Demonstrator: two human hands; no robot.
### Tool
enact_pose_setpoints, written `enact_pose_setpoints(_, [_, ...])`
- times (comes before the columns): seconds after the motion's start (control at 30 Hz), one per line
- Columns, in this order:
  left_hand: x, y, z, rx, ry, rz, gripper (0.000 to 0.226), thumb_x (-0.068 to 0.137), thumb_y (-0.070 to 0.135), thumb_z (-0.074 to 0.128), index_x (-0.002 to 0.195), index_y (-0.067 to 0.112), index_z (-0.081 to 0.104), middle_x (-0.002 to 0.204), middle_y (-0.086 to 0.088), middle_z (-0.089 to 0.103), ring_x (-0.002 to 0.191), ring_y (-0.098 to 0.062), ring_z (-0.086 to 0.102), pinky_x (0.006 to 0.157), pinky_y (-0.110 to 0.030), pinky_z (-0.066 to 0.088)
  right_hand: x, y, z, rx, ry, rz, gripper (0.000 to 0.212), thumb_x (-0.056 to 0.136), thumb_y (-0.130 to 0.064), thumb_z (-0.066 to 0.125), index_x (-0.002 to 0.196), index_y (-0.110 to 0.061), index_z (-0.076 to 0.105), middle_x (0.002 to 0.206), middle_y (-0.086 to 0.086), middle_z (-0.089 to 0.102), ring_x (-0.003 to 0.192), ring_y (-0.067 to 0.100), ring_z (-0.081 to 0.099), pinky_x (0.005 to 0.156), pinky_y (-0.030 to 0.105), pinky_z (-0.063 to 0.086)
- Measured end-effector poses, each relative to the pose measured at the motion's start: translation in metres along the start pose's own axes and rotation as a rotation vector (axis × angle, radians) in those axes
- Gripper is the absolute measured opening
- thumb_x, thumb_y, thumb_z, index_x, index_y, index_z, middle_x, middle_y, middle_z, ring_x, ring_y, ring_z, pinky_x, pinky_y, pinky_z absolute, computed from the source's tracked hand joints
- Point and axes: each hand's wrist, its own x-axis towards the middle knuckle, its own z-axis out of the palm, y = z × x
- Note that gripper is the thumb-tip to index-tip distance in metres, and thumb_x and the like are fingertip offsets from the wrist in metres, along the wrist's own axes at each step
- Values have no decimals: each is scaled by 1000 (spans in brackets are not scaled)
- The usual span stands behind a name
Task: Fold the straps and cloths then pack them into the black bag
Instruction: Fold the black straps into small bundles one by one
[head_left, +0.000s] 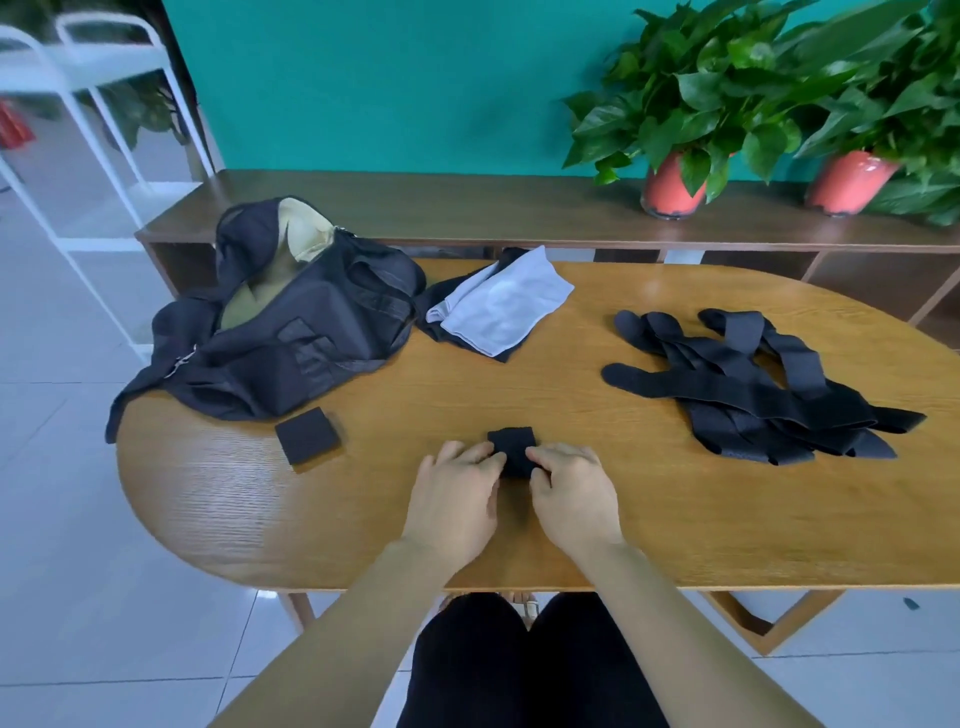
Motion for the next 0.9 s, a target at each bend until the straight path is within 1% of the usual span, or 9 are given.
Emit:
enact_pose_setpoints(0.07, [-5,-17,-8,85,3,-31,45,99,20,39,143,25,42,148,8,41,131,-19,32,91,-34,27,9,-18,8,-21,-66,-43,38,95,-9,43,129,-15,58,131,-3,57,123,19,41,94,27,43])
enact_pose_setpoints(0.13, [-8,-36,-16,138,-30,-83,48,99,21,38,147,25,34,153,7,33,138,-18,23,94,-36,21,19,-40,18,-50,-141,-77,41,95,-8,40,133,-17,54,136,-4,53,126,19,36,100,29,39])
enact_pose_setpoints(0.33, [-14,-90,-37,283,-121,-251,61,94,13,35,152,21,17,159,4,15,146,-23,-3,112,-50,1,44,-100,45,-116,-321,-185,51,95,-9,38,144,-23,37,148,-9,38,134,19,25,109,33,22])
enact_pose_setpoints(0.43, [-19,-110,-38,305,-114,-303,62,95,16,33,153,23,12,160,4,12,146,-23,-7,113,-50,-4,53,-118,57,-107,-365,-186,59,93,-5,39,147,-27,31,152,-10,31,138,17,20,114,36,17])
enact_pose_setpoints(0.57, [-23,-119,-41,312,-92,-310,62,95,15,30,153,23,8,161,1,4,146,-24,-10,112,-52,-7,58,-129,64,-116,-405,-214,65,93,-5,40,149,-32,24,155,-7,25,138,17,19,114,36,19])
enact_pose_setpoints(0.63, [-23,-117,-44,309,-69,-297,64,94,13,31,153,23,8,161,0,-1,146,-25,-12,112,-53,-6,57,-127,62,-59,-411,-190,66,94,-4,39,149,-35,22,154,-6,26,137,17,21,114,38,21])
enact_pose_setpoints(0.7, [-22,-114,-46,306,-59,-282,66,93,10,32,153,24,7,161,0,-2,146,-26,-13,113,-54,-5,55,-123,59,43,-410,-116,67,95,-4,39,148,-41,22,149,-3,31,131,19,31,112,40,29])
enact_pose_setpoints(0.8, [-18,-105,-47,296,-76,-259,67,93,8,34,152,25,8,161,1,-2,146,-25,-12,113,-54,-4,53,-109,55,118,-381,-48,67,94,-6,39,144,-48,23,144,3,33,115,24,49,98,44,46])
enact_pose_setpoints(0.9, [-13,-88,-47,292,-96,-228,70,91,6,35,152,25,8,161,1,-4,146,-24,-11,113,-55,-3,49,-87,39,99,-358,-22,65,94,-7,38,145,-45,24,141,8,36,112,26,53,95,44,48])
